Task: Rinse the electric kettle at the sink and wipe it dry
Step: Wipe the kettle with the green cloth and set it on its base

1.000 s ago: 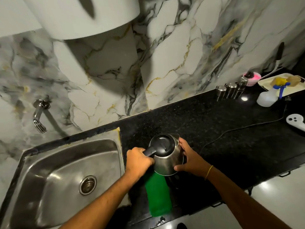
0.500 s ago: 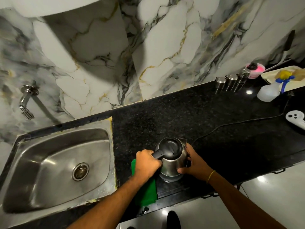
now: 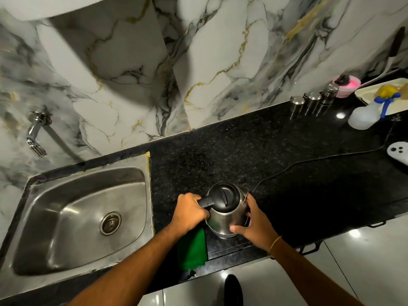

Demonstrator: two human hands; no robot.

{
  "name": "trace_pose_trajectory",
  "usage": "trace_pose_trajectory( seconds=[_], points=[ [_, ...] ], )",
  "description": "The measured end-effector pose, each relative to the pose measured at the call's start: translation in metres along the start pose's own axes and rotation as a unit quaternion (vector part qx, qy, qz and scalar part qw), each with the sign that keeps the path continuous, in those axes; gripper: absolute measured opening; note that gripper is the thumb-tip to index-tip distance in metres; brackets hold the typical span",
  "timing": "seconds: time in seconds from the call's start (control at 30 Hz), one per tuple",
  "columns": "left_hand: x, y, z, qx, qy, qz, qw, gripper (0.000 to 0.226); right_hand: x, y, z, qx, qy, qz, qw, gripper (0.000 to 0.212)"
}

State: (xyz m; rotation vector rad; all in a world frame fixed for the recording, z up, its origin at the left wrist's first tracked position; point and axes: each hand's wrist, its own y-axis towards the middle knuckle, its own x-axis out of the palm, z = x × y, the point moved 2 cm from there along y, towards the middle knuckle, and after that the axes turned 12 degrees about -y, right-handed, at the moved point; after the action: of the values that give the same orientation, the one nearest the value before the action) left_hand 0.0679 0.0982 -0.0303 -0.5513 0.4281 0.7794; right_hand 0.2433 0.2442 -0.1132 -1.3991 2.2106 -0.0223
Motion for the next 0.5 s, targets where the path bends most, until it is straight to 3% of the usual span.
trace_pose_trajectory(
  seconds=[0.23, 0.5],
  points=[
    [-0.002, -0.001, -0.002, 0.006, 0.025, -0.013, 1.0, 0.035, 0.005, -0.004, 0.0, 0.008, -0.015, -0.004, 1.0, 0.119],
    [0.009, -0.006, -0.017, -0.018, 0.034, 0.019, 0.999, 0.023, -0.009, 0.003, -0.003, -0.002, -0.061, -0.053, 0.997, 0.119]
  ],
)
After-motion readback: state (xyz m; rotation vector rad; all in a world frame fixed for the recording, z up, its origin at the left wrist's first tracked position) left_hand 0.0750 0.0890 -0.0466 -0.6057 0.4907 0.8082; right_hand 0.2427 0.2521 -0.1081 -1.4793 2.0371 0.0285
